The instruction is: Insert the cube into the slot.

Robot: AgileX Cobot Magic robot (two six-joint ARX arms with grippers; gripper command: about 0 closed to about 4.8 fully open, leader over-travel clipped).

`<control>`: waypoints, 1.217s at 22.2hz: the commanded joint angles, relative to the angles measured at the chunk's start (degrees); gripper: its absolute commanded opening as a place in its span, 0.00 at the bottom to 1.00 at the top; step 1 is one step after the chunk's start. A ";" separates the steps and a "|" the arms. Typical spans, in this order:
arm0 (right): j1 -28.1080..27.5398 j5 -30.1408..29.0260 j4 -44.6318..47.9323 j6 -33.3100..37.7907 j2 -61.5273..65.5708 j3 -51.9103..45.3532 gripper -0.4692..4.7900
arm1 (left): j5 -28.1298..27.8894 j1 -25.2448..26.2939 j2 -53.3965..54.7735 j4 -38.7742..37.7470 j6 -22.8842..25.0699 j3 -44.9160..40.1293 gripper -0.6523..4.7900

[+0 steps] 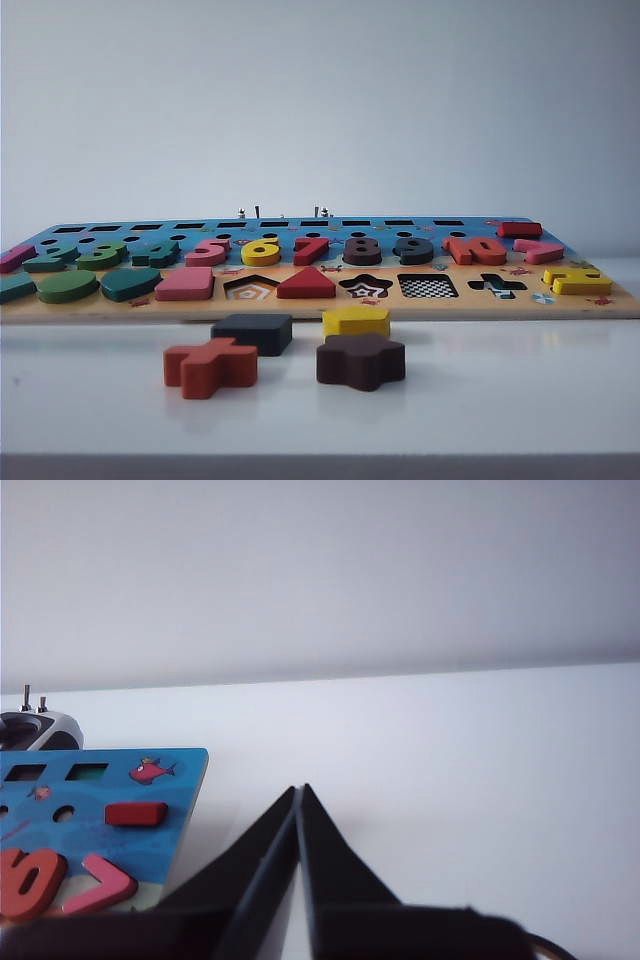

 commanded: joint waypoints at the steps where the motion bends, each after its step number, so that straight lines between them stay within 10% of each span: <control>1: 0.07 0.00 0.81 -0.15 0.74 1.46 0.08 | 0.07 -0.07 2.21 -2.23 -0.20 3.41 0.16; 27: 26.25 -0.37 -13.25 -0.20 41.18 33.11 0.08 | 8.09 -11.08 24.50 -38.49 -1.22 38.58 0.16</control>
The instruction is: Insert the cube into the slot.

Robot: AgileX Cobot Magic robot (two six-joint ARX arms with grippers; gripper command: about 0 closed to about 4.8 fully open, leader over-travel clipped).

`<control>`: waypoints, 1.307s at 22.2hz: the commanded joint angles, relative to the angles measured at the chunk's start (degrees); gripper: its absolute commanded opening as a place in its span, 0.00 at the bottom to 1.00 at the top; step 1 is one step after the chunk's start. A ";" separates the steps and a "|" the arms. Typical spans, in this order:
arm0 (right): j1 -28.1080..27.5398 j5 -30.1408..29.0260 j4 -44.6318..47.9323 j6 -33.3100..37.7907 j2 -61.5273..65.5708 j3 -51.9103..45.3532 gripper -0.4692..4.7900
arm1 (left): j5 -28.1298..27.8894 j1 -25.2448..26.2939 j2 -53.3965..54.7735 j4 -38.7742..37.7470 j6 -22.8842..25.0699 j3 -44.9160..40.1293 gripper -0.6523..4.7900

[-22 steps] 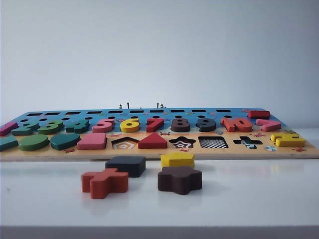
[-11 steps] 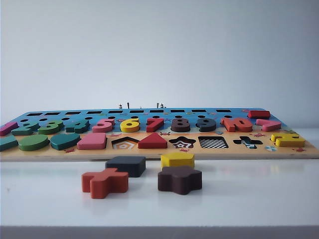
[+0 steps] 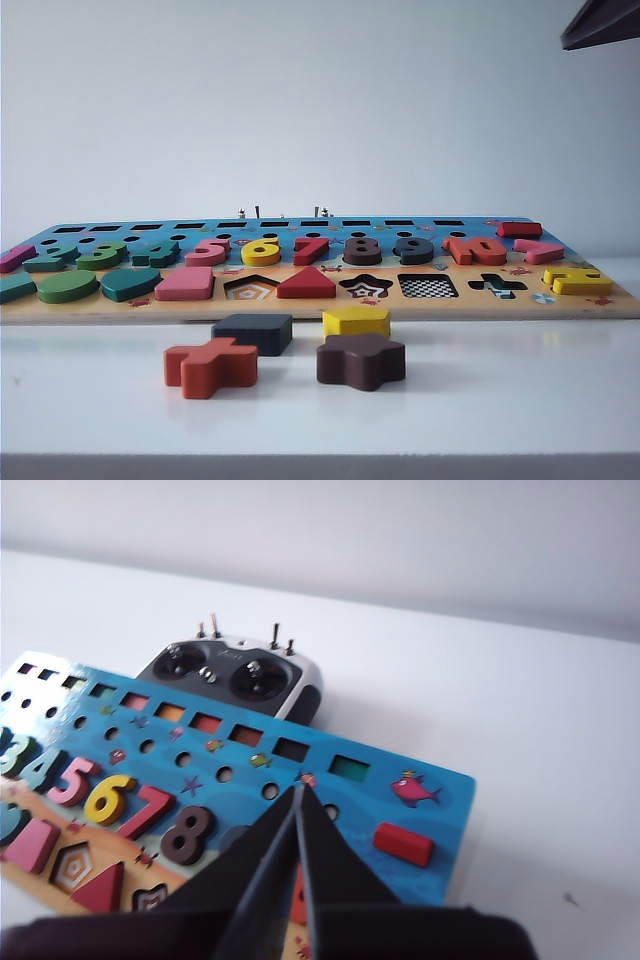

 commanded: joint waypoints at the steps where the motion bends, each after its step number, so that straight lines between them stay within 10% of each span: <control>1: 3.28 -0.37 -5.49 -0.22 3.96 4.24 0.08 | 2.84 -0.46 2.25 -3.80 -1.05 3.58 0.16; 9: 17.05 -7.17 -17.14 -5.27 19.89 19.76 0.10 | 10.73 -0.66 9.49 -13.75 -1.60 13.40 0.16; 20: 25.11 -12.52 -28.48 -15.69 33.68 30.32 0.79 | 19.28 -0.72 15.45 -23.69 -1.60 23.08 0.16; 29: 29.86 -2.12 -32.22 -24.44 40.11 30.36 0.77 | 25.14 -0.96 18.45 -27.85 -1.57 26.93 0.16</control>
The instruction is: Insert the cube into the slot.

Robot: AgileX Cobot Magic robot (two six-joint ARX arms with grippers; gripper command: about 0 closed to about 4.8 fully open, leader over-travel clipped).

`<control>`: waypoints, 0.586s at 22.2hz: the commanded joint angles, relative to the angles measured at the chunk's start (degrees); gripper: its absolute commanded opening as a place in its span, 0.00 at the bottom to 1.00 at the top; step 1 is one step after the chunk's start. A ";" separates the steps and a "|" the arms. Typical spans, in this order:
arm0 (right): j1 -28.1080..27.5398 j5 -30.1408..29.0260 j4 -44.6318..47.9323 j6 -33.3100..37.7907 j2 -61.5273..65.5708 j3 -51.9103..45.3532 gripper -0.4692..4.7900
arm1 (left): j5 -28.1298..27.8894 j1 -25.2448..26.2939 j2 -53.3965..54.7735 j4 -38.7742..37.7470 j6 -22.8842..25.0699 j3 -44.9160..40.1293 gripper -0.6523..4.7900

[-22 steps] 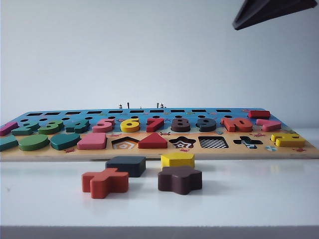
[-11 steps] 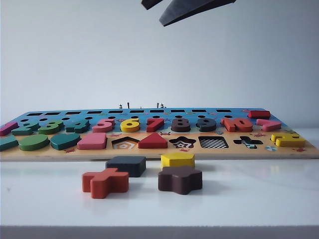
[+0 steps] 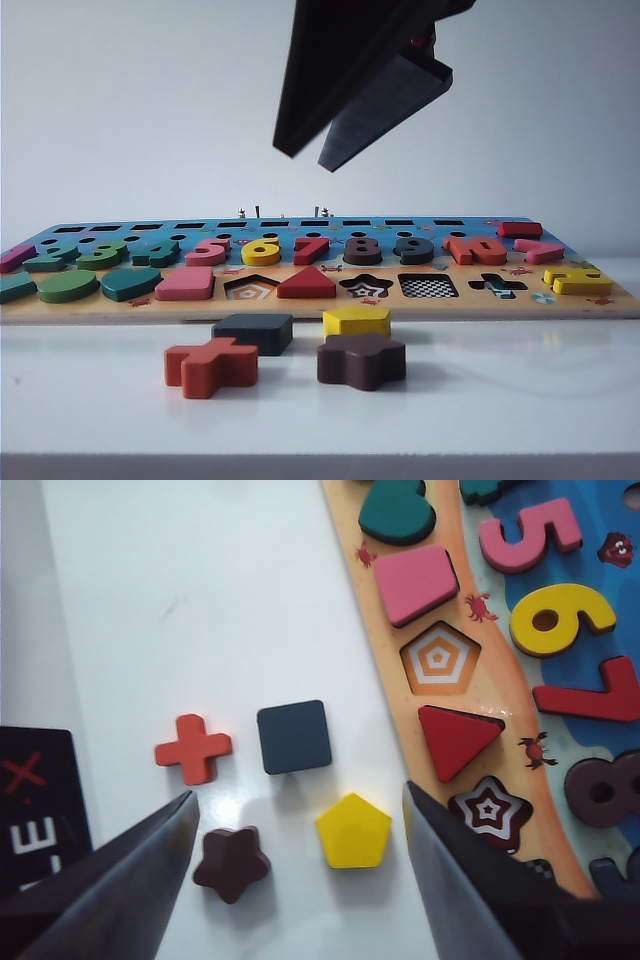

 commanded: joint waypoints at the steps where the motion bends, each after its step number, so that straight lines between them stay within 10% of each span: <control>1: 1.29 3.32 1.01 -2.93 1.42 0.33 0.75 | 2.69 0.04 0.61 -0.79 -0.13 0.57 0.16; 13: 3.08 4.24 4.28 -4.09 9.42 0.26 0.68 | 4.15 0.07 1.73 -2.86 -1.20 0.96 0.16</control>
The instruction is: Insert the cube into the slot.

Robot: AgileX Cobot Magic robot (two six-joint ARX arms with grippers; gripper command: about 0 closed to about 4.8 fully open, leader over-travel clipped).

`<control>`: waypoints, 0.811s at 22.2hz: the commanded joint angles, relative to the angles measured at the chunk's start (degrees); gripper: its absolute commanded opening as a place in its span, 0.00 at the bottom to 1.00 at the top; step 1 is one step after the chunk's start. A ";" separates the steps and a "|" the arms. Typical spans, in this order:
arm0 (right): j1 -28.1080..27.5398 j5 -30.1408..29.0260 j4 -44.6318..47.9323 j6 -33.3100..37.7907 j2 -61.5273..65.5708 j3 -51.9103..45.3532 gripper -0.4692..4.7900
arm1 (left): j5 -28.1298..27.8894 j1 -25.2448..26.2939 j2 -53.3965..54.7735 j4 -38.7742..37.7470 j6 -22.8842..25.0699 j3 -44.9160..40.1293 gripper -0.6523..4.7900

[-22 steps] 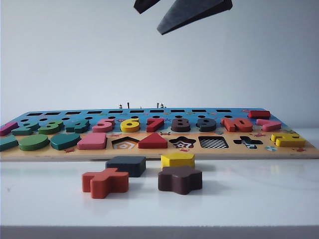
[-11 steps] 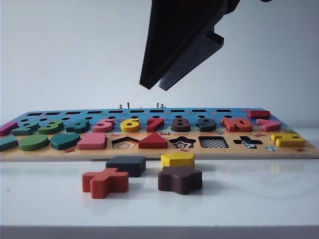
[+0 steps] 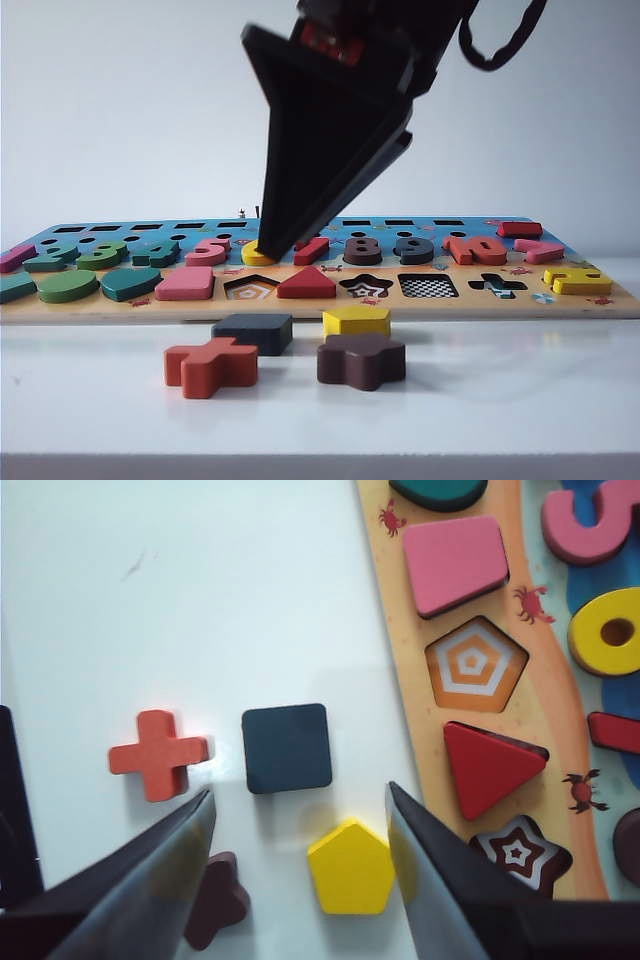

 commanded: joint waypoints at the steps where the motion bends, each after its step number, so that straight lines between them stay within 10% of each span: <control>1: 0.68 0.24 2.19 -0.66 2.78 0.28 0.68 | 0.50 0.07 -0.13 0.24 -1.05 0.33 0.16; 18: 1.36 0.24 5.05 -0.92 7.10 0.26 0.53 | 0.44 0.07 -0.28 0.22 -0.92 0.26 0.16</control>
